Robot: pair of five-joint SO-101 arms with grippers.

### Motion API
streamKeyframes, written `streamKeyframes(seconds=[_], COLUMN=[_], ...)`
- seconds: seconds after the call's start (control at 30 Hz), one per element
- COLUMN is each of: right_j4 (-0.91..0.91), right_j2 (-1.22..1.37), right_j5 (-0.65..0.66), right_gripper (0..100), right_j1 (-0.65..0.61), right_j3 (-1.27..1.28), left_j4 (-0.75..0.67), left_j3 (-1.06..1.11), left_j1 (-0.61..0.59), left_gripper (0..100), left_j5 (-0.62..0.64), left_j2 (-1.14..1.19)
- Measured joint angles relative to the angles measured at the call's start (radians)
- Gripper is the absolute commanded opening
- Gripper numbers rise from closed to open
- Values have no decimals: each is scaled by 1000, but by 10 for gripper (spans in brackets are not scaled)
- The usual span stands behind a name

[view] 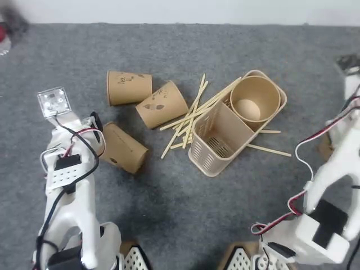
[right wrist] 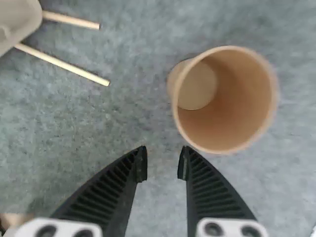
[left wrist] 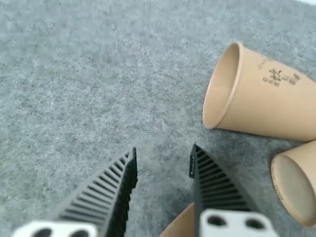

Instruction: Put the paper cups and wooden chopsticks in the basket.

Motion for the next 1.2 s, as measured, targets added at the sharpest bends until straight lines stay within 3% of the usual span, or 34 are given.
streamKeyframes(seconds=[0.47, 0.6, 0.7, 0.93, 1.2], right_j4=[-385, -474, -511, -512, -282], right_j2=[0, 0, -2, -66, -322], right_j5=[-3, -3, -3, -3, -3], right_gripper=[121, 0, 9, 7, 7], right_j1=[0, 11, 18, 21, -21], right_j3=[284, 336, 342, 307, 40], left_j4=[-2, -2, -2, -2, -2], left_j3=[0, 0, 0, 0, 0], left_j1=[0, 0, 0, 0, 0], left_gripper=[176, 176, 176, 176, 176], left_j5=[0, 0, 0, 0, 0], left_j2=[0, 0, 0, 0, 0])
